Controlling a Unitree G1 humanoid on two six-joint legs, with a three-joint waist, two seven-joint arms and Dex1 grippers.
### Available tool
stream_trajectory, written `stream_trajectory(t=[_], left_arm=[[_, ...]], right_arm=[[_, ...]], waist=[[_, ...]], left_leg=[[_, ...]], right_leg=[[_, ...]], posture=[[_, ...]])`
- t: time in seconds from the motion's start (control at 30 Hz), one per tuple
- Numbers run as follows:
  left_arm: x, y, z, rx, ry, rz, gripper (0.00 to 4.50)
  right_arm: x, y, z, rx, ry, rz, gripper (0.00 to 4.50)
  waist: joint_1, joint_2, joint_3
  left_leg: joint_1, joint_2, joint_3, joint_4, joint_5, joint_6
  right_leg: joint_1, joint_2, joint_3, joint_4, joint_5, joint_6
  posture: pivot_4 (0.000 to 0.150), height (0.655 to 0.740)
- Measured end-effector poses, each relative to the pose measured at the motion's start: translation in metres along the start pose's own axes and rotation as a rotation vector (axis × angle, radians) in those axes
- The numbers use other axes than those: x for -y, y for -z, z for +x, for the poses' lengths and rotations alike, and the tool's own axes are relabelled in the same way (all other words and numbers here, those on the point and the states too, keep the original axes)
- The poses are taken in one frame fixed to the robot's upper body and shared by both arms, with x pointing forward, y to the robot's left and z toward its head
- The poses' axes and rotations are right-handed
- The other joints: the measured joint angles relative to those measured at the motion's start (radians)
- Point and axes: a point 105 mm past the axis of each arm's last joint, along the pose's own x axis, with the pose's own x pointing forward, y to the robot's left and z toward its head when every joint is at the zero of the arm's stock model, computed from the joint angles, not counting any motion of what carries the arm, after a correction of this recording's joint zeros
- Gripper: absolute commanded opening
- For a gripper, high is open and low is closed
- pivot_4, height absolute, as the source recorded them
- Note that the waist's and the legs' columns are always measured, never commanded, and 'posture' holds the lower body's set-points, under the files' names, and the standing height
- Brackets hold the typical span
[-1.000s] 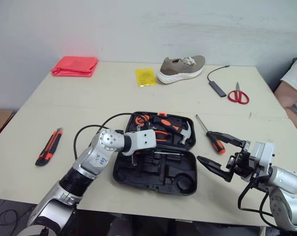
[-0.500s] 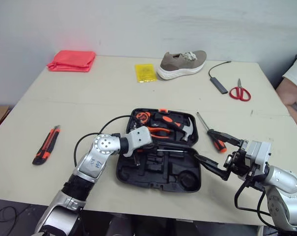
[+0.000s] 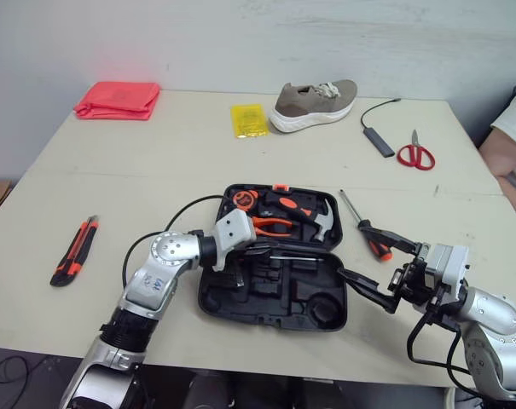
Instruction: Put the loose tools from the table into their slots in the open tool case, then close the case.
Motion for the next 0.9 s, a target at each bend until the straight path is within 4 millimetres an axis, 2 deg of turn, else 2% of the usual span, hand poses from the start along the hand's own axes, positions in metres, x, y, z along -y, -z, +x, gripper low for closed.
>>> stream_trajectory(t=[0.33, 0.67, 0.9], left_arm=[[-0.003, 0.008, 0.001, -0.046, -0.039, -0.027, 0.06], [0.007, 0.011, 0.004, -0.099, 0.018, -0.034, 0.06], [0.008, 0.019, 0.012, -0.179, 0.019, -0.143, 0.06]], right_arm=[[-0.001, 0.000, 0.000, -0.001, -0.013, 0.000, 4.50], [-0.001, 0.001, -0.001, -0.002, -0.011, 0.000, 4.50], [0.000, 0.000, 0.000, -0.002, -0.008, -0.003, 4.50]], waist=[[0.000, 0.000, 0.002], [0.001, 0.000, 0.001], [0.005, 0.001, -0.003]], left_leg=[[0.000, 0.000, 0.000, -0.001, 0.002, 0.003], [0.000, 0.000, 0.000, -0.001, -0.001, -0.002], [0.003, 0.000, -0.001, 0.000, -0.001, -0.001]], right_leg=[[-0.001, 0.000, 0.000, 0.000, -0.001, -0.001], [-0.001, 0.000, 0.000, 0.000, -0.001, -0.002], [0.003, -0.002, 0.000, -0.002, -0.001, -0.002]], posture=[[0.150, 0.7400], [0.150, 0.7400], [0.150, 0.7400]])
